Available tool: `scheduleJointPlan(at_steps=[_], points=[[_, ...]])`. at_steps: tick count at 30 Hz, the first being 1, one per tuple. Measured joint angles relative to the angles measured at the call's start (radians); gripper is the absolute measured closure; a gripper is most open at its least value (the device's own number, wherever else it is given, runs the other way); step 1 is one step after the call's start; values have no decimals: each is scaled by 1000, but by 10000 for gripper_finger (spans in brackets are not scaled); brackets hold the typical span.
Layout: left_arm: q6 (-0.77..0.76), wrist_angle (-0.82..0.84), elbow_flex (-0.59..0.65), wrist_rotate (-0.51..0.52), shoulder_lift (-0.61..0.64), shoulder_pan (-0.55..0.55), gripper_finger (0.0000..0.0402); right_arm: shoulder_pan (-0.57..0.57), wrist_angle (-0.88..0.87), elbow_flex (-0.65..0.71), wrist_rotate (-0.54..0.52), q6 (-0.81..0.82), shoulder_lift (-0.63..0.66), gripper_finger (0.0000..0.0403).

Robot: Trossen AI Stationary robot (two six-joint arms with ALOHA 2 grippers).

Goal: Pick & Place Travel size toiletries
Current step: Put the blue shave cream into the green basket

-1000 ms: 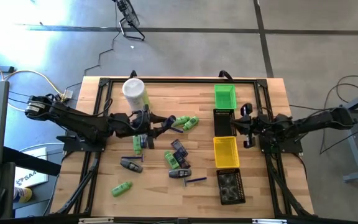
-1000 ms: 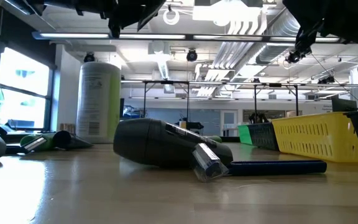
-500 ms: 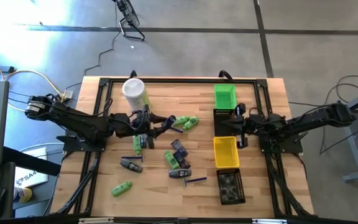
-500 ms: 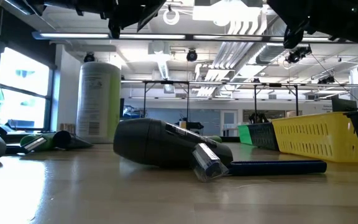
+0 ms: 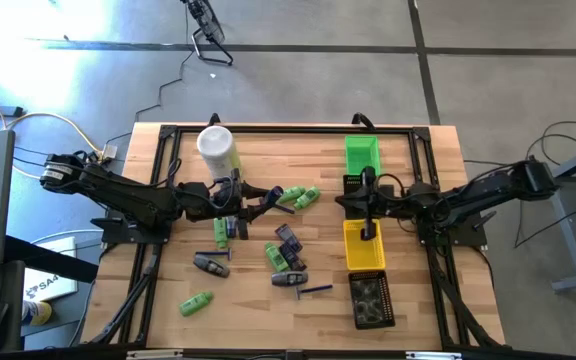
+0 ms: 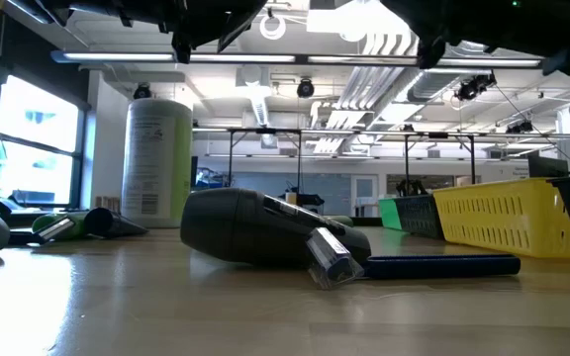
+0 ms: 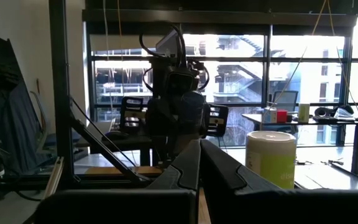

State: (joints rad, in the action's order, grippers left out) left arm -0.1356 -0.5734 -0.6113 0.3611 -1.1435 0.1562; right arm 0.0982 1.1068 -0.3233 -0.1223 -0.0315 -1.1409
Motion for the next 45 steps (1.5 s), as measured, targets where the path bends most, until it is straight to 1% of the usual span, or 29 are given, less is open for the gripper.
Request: scheduleJointPlan(at_steps=[5, 9, 13, 15, 17, 19, 28, 30, 33, 36, 38, 45], points=[[0, 0, 0, 0, 0, 0, 247, 0, 1, -76, -1, -5, -87, 399], [0, 0, 0, 0, 0, 0, 247, 0, 0, -134, -2, -39, -154, 399], [0, 5, 0, 0, 0, 0, 247, 0, 3, -191, -46, -45, -218, 399], [0, 8, 0, -1, 0, 0, 247, 0, 4, -217, -60, -45, -250, 392], [0, 8, 0, -2, 0, 0, 247, 0, 2, -241, -62, -45, -280, 375], [0, 9, 0, -3, 0, 0, 247, 0, 1, -262, -62, -45, -306, 350], [0, 23, 0, -2, 0, 0, 247, 0, 3, -352, -62, -41, -393, 192], [0, 23, 0, -2, 0, 0, 247, 0, 1, -367, -62, -39, -408, 163], [0, 23, 0, -2, 0, 0, 247, -2, 4, -397, -62, 8, -430, 130], [0, 23, 0, -2, 0, 0, 247, -13, -4, -417, -52, 52, -440, 107], [0, 23, 0, -2, 0, 0, 247, -27, -22, -425, -18, 88, -440, 98], [0, 23, 0, -2, 0, 1, 247, -81, -48, -426, 105, 237, -440, 95]])
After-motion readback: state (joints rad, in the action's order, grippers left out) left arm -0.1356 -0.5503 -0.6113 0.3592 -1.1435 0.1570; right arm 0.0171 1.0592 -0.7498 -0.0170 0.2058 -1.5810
